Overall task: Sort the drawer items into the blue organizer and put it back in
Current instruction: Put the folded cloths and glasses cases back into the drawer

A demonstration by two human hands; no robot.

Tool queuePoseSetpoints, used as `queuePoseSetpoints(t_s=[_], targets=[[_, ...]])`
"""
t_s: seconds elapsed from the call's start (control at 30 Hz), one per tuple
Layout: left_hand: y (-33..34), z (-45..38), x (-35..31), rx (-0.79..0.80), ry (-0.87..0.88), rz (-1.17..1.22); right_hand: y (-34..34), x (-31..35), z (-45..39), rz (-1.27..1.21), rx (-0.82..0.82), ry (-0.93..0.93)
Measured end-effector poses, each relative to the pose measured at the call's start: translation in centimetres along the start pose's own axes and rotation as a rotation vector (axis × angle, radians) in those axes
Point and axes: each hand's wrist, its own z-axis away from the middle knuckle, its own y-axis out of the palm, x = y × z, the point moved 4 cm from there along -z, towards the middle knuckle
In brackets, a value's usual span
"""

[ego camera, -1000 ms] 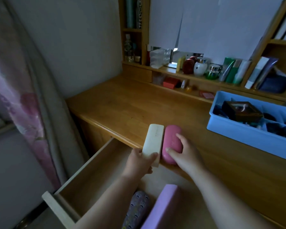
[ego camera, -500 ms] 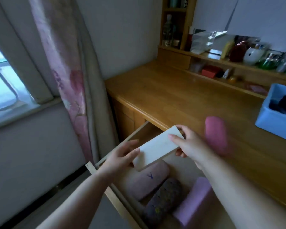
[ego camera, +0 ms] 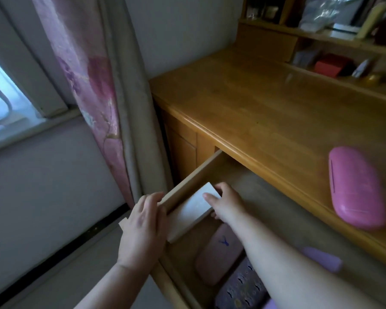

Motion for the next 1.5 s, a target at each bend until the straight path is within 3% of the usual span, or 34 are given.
queuePoseSetpoints(t_s=[0.13,0.3,0.4,0.5,0.63,0.83,0.9,1.03,1.17,1.23,1.33,1.5], targets=[[0.2,-0.2,-0.2,0.050,0.017,-0.092,1.5,-0.1,-0.4,0.473,-0.017,-0.150],[0.1,0.0,-0.3,0.077,0.027,-0.153,-2.5,0.0,1.8,0.591,0.077,-0.416],[0.2,-0.1,-0.4,0.089,0.025,-0.150,-3.7,-1.5,4.0,0.838,0.294,-0.403],[0.2,-0.1,-0.6,0.098,0.014,-0.135,-4.0,-3.3,5.0,1.099,0.272,-0.333],[0.2,-0.1,-0.4,0.098,0.010,-0.130,-2.6,-3.0,4.8,0.999,0.142,-0.328],[0.3,-0.2,-0.2,0.096,0.002,-0.146,-0.1,-2.2,4.5,0.775,0.172,-0.330],[0.3,-0.3,-0.2,0.103,0.001,-0.147,-1.3,-2.1,5.2,0.762,0.171,-0.362],[0.2,-0.3,-0.2,0.099,-0.009,-0.141,-7.1,-2.1,7.8,0.631,0.000,-0.511],[0.3,-0.2,-0.4,0.109,-0.041,-0.163,-11.5,-6.2,10.1,0.914,0.179,-0.299],[0.3,-0.2,-0.4,0.110,-0.048,-0.174,-11.5,-8.0,10.7,0.918,0.272,-0.209],[0.4,-0.2,-0.3,0.106,-0.054,-0.199,-9.4,-8.9,10.9,0.889,0.314,-0.266],[0.4,-0.2,-0.4,0.110,-0.074,-0.178,-6.3,-7.0,10.2,1.114,0.277,-0.546]])
